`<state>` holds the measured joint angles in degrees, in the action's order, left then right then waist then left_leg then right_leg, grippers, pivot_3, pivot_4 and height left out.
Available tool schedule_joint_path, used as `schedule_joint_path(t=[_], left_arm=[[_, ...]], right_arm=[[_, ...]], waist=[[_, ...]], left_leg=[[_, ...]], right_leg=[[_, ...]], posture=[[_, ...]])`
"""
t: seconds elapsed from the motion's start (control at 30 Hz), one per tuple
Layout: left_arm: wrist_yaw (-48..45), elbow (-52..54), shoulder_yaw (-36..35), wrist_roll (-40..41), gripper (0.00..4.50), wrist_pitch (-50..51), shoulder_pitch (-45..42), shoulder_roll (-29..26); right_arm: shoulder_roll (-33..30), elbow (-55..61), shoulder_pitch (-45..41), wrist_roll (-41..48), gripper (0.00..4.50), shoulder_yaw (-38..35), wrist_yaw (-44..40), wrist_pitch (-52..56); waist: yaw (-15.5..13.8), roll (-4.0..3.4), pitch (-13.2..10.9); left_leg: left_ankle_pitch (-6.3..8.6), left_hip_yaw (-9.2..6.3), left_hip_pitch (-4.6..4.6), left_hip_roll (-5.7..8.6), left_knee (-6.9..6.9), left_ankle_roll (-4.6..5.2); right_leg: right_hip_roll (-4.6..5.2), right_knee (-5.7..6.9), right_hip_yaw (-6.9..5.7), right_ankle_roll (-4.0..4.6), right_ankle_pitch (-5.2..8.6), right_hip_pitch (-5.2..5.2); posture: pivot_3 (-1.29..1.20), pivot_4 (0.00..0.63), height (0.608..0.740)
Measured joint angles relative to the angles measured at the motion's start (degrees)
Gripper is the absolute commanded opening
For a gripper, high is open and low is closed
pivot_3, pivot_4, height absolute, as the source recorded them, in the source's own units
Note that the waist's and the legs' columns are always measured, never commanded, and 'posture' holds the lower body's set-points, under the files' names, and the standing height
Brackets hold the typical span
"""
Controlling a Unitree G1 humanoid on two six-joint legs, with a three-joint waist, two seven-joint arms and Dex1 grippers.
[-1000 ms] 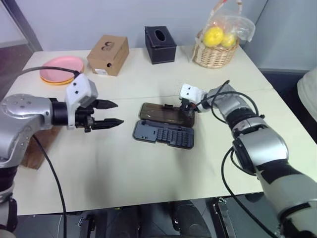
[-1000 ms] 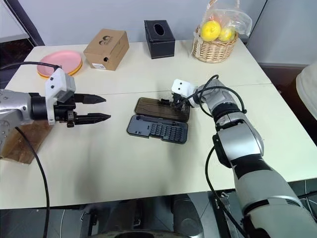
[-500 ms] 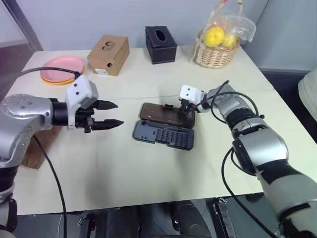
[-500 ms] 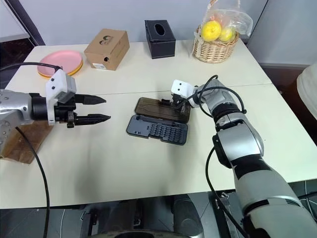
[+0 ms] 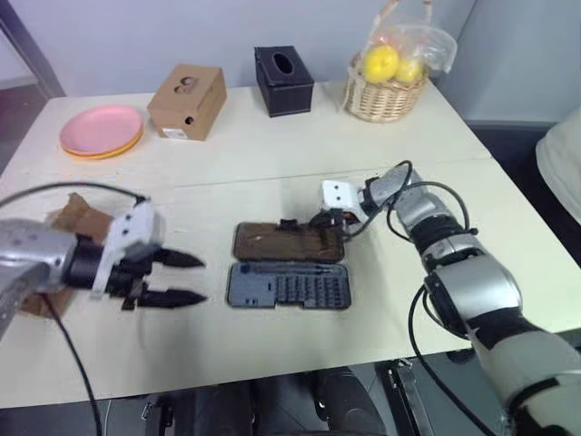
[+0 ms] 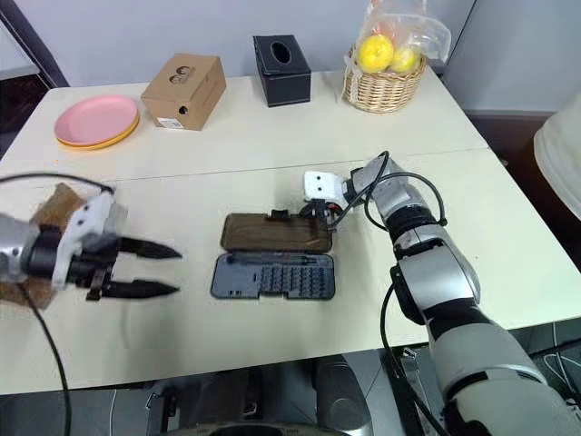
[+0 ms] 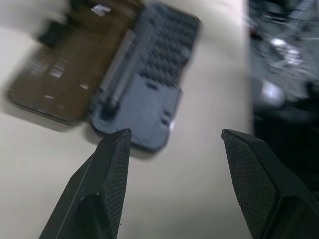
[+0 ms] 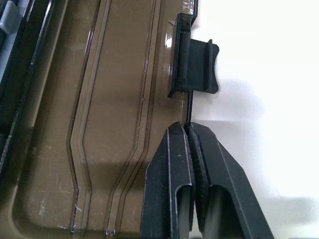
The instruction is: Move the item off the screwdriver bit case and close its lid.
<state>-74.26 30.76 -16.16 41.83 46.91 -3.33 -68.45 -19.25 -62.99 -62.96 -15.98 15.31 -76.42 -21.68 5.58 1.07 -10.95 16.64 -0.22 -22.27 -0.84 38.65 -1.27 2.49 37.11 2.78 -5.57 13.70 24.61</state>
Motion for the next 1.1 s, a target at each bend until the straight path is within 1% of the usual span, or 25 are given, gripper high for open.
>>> schedule_joint_path(t=[0.1,0.23,0.53,0.63,0.73,0.8,0.9,0.97,1.1], left_arm=[[-0.32,2.15,-1.59,0.22,3.00,-0.05,3.24,0.01],[3.36,4.53,-1.33,2.31,3.00,0.38,2.99,2.70],[11.11,6.42,2.30,3.95,3.00,1.23,2.61,8.03],[11.80,6.42,3.42,3.81,3.00,0.98,2.83,8.09],[11.91,6.41,4.07,3.80,3.00,0.93,3.19,8.10],[12.03,6.40,4.06,3.89,3.00,0.92,3.34,8.19],[12.26,6.47,4.02,3.98,3.00,0.91,4.04,8.52],[13.27,6.50,4.10,4.35,3.00,1.02,5.48,10.03],[14.87,7.53,5.13,4.00,3.00,0.28,7.93,11.72]], right_arm=[[0.74,3.74,1.84,0.60,0.05,0.75,-1.13,0.26],[0.89,8.32,3.31,0.97,0.05,1.70,-1.46,3.14],[-0.27,16.42,7.16,1.11,0.05,2.56,0.26,7.58],[-0.79,19.94,8.34,1.63,0.88,2.82,-0.35,11.92],[-1.46,23.41,9.47,2.76,2.44,3.01,-0.99,14.78],[-2.60,26.95,11.09,3.53,3.38,3.48,-2.16,16.75],[-4.10,31.59,12.76,4.78,3.38,3.73,-3.99,20.77],[-5.35,37.05,13.63,7.57,3.38,2.91,-5.38,26.59],[-7.96,49.19,12.84,14.17,3.38,-1.50,-5.58,39.24]], waist=[[-0.09,0.00,0.00],[-0.08,0.00,0.00],[-0.11,0.01,0.01],[-0.22,0.01,0.01],[-0.26,0.00,0.00],[-0.72,0.00,0.00],[-1.45,-0.02,-0.01],[-1.72,-0.15,-0.09],[-2.05,-0.13,-0.09]], left_leg=[[0.00,-0.01,0.04,0.01,0.00,0.00],[0.00,-0.01,0.04,0.00,0.00,0.00],[0.00,-0.01,0.06,0.02,-0.02,0.00],[0.00,-0.01,0.06,0.03,-0.02,0.00],[0.00,-0.01,0.05,0.03,-0.02,0.00],[0.00,0.00,0.05,0.04,-0.01,0.00],[0.00,0.03,0.05,0.05,0.00,0.00],[0.00,0.02,0.01,0.04,0.04,0.00],[0.00,-0.02,-0.02,0.04,0.09,0.00]], right_leg=[[0.00,0.02,-0.01,0.02,0.01,-0.02],[0.00,0.02,-0.01,0.03,0.01,-0.02],[0.00,0.02,-0.01,0.04,0.02,-0.02],[0.02,0.01,-0.01,0.04,0.02,-0.03],[0.05,0.02,-0.01,0.04,0.02,-0.03],[0.06,0.01,-0.01,0.04,0.02,-0.04],[0.06,0.00,-0.01,0.03,0.02,-0.03],[0.09,0.02,-0.01,0.03,0.02,-0.01],[0.10,0.01,-0.04,0.03,0.02,0.00]], posture=[[0.00,0.150,0.740],[0.00,0.150,0.740],[0.00,0.150,0.740],[0.00,0.150,0.740],[0.00,0.150,0.740],[0.00,0.150,0.740],[0.00,0.150,0.740],[0.00,0.150,0.740],[0.00,0.150,0.740]])
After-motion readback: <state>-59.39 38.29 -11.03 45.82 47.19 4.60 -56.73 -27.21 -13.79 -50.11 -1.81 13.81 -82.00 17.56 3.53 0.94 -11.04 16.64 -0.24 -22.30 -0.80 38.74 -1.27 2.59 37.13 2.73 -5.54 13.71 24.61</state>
